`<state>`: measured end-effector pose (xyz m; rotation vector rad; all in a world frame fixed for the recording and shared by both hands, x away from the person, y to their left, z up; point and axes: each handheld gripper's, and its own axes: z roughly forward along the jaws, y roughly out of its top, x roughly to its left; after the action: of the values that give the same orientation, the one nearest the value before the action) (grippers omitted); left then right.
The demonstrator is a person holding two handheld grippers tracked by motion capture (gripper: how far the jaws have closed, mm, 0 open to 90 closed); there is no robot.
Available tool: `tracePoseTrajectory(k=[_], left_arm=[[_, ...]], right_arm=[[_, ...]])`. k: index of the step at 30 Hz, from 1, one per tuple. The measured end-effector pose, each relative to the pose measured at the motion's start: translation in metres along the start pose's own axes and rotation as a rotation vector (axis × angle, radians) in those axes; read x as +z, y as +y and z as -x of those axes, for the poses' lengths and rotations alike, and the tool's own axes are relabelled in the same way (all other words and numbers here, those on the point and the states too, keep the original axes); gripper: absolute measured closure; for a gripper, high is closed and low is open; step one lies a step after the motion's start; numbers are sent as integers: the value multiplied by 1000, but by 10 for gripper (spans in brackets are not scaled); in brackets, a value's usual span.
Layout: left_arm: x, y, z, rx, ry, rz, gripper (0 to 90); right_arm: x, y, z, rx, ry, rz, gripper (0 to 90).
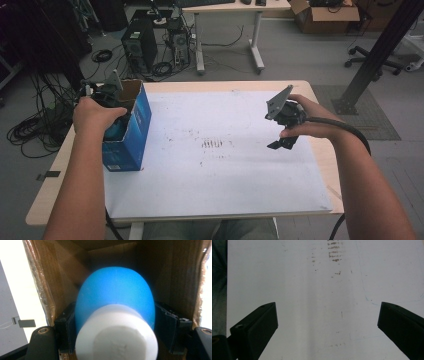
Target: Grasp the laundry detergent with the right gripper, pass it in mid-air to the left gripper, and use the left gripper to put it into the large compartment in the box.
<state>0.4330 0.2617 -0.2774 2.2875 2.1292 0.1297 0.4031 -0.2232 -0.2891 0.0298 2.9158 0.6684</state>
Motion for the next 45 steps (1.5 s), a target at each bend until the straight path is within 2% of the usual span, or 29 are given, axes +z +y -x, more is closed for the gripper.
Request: tracePoseTrajectory(k=[14,22,25,27,30,39,44,45], left_arm=[[-24,-4,5,7,50,20,268],[-35,-6,6,21,45,36,256],[-39,-7,5,17,36,52,208],[-41,-8,6,21,34,54,207],[-47,-8,8,36,17,64,154],[-67,-9,19,96,4,95,87],[-74,-8,29,154,-24,104,51],[-76,-7,31,182,-38,108,49]], right_arm=[[-3,-2,-1,1,-6,4,29],[-5,-1,-2,-2,-8,3,29],[-7,0,-3,-4,-7,-2,29],[-7,1,-3,-4,-7,-2,29],[-7,2,-3,-4,-5,-5,29],[-10,3,-4,-5,-9,-4,29],[-11,1,-4,-6,-12,-4,29],[-12,1,-4,-6,-12,-4,29]])
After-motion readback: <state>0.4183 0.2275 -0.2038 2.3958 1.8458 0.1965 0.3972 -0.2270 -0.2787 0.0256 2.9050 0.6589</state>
